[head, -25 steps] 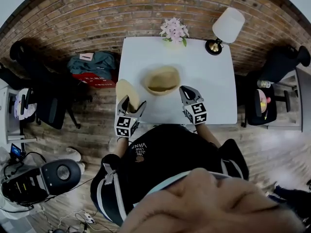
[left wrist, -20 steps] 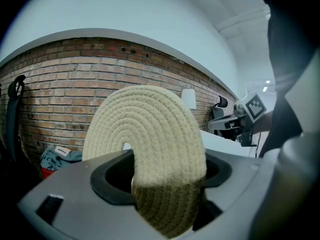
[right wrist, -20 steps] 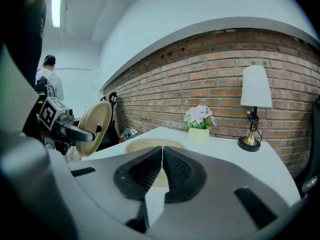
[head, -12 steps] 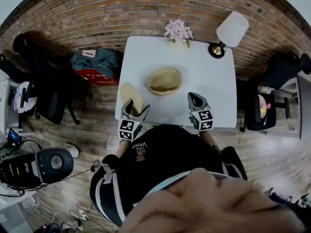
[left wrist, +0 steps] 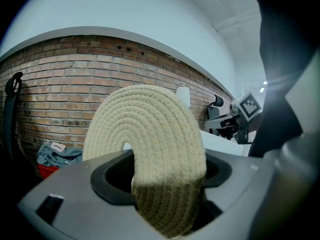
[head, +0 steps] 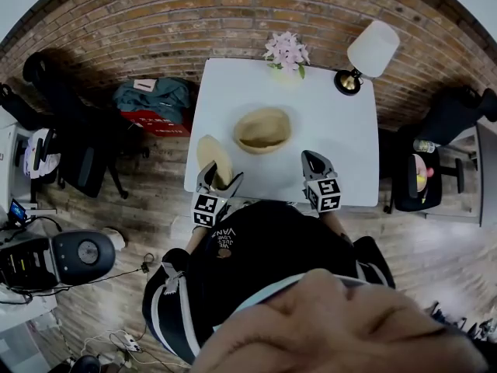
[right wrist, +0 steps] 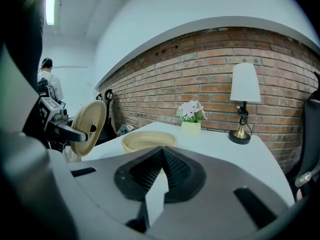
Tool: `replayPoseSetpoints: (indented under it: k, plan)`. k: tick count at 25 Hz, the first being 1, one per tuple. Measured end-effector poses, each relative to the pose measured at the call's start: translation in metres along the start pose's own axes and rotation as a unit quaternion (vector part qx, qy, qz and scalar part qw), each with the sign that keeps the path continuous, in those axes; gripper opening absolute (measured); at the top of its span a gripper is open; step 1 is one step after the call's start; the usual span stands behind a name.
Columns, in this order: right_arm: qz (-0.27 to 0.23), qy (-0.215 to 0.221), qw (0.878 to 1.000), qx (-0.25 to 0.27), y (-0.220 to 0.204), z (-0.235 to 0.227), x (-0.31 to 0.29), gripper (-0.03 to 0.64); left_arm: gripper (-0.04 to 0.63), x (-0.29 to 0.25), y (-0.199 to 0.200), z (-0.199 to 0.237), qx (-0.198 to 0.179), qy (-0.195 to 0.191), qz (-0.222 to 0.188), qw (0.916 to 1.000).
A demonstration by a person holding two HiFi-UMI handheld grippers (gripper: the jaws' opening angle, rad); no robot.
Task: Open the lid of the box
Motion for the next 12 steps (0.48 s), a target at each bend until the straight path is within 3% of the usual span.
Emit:
replayPoseSetpoints:
  k: [6, 12]
  plan:
    - [0.0, 0.008, 1.0, 0.007, 0.0048, -0.0007, -0.0024, 0.003, 0.35, -0.0004, 0.0038, -0.003, 0.013, 0.007, -0.001, 0.9999]
    - [0.0, 0.014, 1.0, 0.012, 0.0068, -0.0013, -0.0064, 0.003, 0.35, -0.005, -0.0026, 0.0008, 0.002, 0.009, -0.004, 0.9999]
Point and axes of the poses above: the fingertips, and each gripper's own axes: x backward along the fingers, z to its left, y out of its top, the point moved 3 cm from there along x, backward along the fingers, and after that the axes turned 9 degrees about y, right-handed, at the moved point
